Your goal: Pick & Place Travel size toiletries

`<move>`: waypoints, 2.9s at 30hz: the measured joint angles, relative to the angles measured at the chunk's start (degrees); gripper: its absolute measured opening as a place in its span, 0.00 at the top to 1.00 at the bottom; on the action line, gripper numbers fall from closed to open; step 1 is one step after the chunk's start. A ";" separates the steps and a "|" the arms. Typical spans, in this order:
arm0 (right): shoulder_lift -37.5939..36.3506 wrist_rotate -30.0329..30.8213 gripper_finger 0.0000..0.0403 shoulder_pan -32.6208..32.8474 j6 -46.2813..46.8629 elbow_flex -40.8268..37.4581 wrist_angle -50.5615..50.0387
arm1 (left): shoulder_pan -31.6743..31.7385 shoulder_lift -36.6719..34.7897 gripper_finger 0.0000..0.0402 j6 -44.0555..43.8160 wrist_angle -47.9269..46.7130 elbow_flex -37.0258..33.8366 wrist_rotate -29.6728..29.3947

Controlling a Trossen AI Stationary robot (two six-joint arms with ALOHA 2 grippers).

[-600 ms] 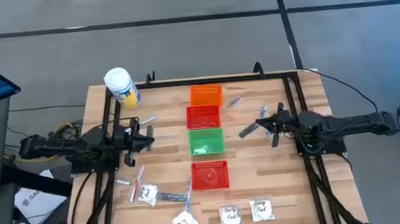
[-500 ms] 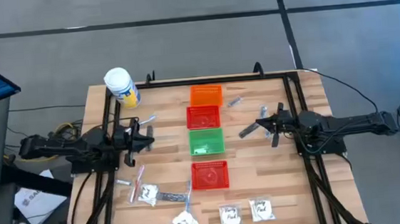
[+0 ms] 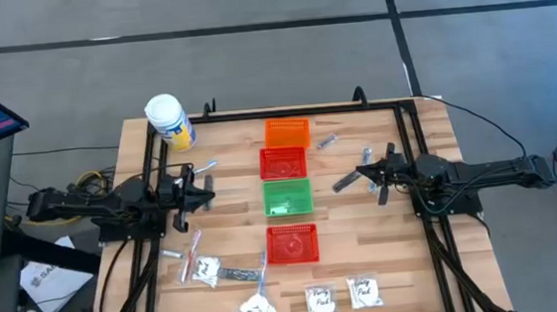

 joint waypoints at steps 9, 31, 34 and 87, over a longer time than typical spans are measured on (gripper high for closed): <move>0.00 -0.02 1.00 -0.01 0.00 0.01 0.00 | 0.01 0.00 0.97 -0.02 0.01 0.00 0.00; 0.00 -0.01 1.00 0.01 0.00 0.00 0.00 | 0.01 0.00 0.97 -0.02 0.01 0.02 0.00; 0.00 -0.01 1.00 -0.01 -0.01 0.00 0.00 | -0.01 0.00 0.97 0.00 0.00 0.00 0.00; 0.00 -0.01 1.00 0.01 0.00 0.00 0.00 | 0.01 -0.05 0.97 2.91 10.16 0.01 -0.59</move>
